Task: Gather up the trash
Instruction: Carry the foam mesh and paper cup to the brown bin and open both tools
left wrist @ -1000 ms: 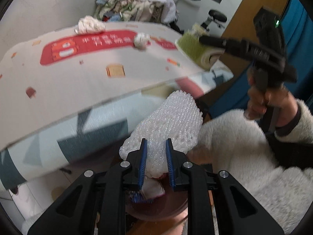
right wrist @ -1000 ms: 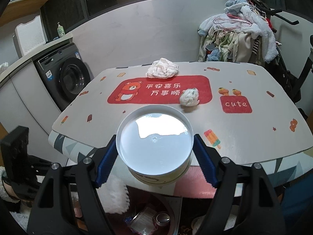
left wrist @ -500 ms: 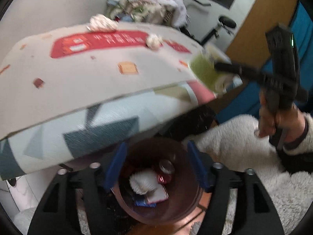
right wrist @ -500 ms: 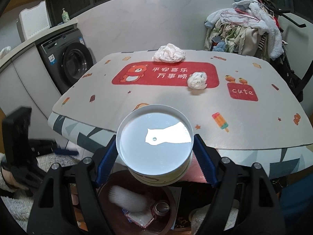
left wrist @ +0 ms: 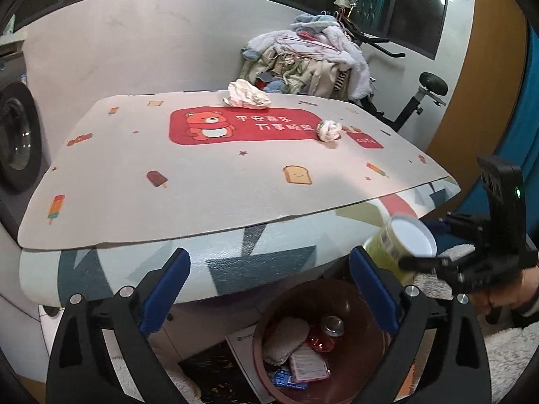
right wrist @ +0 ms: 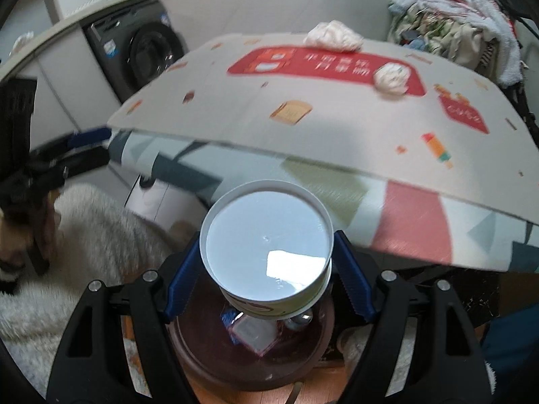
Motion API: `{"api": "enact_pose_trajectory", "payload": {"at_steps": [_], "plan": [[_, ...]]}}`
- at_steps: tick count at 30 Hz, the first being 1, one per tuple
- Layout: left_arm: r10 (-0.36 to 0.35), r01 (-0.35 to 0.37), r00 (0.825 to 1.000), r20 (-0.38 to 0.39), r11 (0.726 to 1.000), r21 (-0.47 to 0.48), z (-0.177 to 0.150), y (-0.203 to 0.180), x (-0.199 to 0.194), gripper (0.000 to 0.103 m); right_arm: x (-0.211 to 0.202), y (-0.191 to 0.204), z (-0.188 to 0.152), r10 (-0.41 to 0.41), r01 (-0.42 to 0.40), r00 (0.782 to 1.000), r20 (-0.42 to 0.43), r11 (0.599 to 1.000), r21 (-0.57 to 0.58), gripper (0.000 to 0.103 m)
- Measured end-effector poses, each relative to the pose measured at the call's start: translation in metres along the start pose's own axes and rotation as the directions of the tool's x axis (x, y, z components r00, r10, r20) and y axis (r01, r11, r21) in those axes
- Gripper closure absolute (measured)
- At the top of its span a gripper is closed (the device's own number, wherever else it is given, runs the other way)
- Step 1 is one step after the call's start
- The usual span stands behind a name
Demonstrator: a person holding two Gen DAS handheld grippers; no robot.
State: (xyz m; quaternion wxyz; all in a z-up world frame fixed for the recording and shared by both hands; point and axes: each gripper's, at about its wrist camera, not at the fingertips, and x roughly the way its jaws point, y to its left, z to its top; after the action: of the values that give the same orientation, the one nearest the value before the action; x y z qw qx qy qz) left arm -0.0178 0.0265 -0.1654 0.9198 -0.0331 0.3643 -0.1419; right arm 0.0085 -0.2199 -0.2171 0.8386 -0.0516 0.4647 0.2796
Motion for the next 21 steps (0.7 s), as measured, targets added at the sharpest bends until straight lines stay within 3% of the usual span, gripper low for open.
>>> {"api": "enact_pose_trajectory", "payload": {"at_steps": [11, 21], "plan": [[0.023, -0.024, 0.999, -0.022, 0.999, -0.029, -0.012, 0.003, 0.006, 0.008, 0.035, 0.022, -0.027, 0.013, -0.021, 0.993, -0.120, 0.998, -0.066, 0.027], [0.046, -0.050, 0.996, -0.077, 0.998, -0.042, -0.018, 0.007, 0.020, 0.008, 0.068, 0.004, -0.033, -0.022, 0.019, 0.981, -0.192, 1.000, -0.020, 0.027]]}}
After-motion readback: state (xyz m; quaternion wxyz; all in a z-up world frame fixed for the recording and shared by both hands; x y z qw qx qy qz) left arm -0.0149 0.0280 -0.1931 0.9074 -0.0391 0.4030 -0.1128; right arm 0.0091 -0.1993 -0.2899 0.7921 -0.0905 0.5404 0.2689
